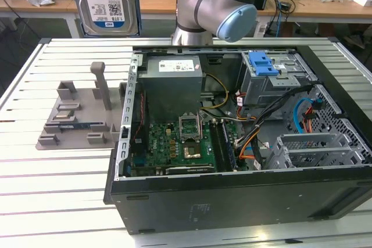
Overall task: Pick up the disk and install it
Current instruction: 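Pick up the disk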
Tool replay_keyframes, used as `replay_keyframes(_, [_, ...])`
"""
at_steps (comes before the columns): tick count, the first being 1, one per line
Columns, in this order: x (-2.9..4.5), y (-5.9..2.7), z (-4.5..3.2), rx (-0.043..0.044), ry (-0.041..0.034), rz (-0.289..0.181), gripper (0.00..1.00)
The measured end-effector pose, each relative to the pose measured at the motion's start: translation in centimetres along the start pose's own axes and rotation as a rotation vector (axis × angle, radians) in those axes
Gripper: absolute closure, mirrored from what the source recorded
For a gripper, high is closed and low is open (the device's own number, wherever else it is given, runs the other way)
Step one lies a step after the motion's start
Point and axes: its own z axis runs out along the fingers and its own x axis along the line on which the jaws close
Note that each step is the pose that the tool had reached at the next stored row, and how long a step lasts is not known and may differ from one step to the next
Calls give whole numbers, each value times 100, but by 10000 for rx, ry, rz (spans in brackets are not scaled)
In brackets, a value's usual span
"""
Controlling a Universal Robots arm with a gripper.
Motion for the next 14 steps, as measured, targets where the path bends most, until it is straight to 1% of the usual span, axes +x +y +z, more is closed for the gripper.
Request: replay_keyframes(14, [130,-37,2,-1,0,0,63])
